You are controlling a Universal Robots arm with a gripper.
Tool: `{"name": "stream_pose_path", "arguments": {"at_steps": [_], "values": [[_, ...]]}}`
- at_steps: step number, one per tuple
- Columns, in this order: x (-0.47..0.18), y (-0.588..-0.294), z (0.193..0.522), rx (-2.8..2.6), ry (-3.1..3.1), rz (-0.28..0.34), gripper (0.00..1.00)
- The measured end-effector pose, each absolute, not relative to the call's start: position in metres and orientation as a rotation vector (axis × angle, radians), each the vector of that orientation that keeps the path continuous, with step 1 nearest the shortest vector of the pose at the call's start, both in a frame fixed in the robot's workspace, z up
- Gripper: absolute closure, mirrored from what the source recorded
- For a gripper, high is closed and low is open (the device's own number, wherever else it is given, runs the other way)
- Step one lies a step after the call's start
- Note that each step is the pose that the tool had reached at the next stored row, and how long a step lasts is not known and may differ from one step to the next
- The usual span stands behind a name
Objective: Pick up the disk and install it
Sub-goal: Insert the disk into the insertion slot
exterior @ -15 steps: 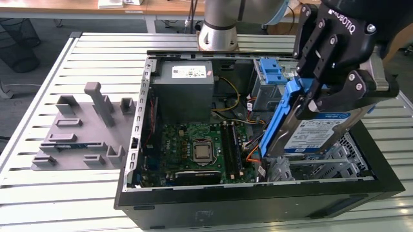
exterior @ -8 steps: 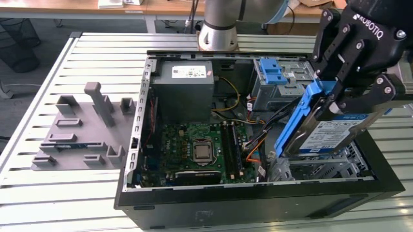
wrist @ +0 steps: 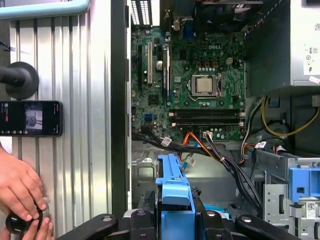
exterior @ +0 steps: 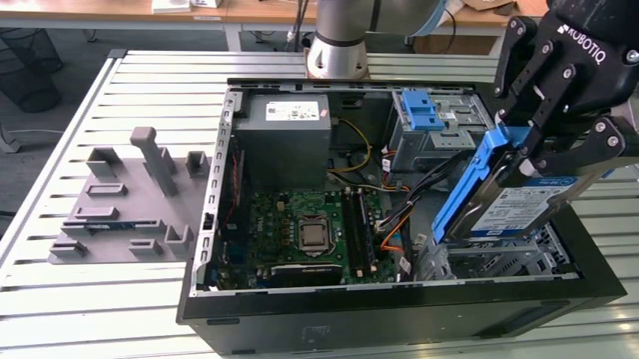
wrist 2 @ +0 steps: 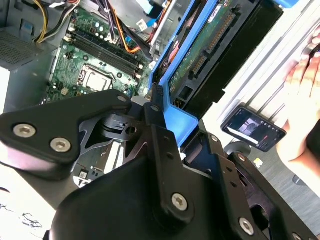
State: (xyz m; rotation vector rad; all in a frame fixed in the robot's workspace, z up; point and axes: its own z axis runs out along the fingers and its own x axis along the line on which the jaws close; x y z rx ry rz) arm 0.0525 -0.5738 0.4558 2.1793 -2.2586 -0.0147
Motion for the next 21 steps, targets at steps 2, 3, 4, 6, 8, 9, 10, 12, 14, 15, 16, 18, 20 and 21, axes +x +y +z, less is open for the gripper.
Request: {"name": "stream_pose_path", "arguments": {"at_steps": [2,3,4,6,8,9,10,12,14,15,16,18,20,21], "values": [[0.057,-0.573,0.454,2.179,-2.259,-0.015,0.64],[0.059,-0.573,0.453,2.179,-2.259,-0.015,0.64],[0.061,-0.572,0.452,2.179,-2.259,-0.015,0.64],[0.063,-0.572,0.45,2.179,-2.259,-0.015,0.64],[0.064,-0.571,0.448,2.179,-2.258,-0.015,0.64],[0.065,-0.571,0.447,2.179,-2.259,-0.015,0.64],[0.066,-0.571,0.447,2.179,-2.259,-0.015,0.64],[0.067,-0.571,0.446,2.179,-2.258,-0.015,0.64],[0.068,-0.57,0.444,2.179,-2.259,-0.015,0.64],[0.068,-0.57,0.443,2.179,-2.259,-0.015,0.64],[0.069,-0.569,0.442,2.179,-2.259,-0.015,0.64],[0.069,-0.568,0.441,2.179,-2.259,-0.015,0.64],[0.069,-0.566,0.44,2.179,-2.259,-0.015,0.64],[0.069,-0.565,0.439,2.179,-2.259,-0.015,0.64]]}}
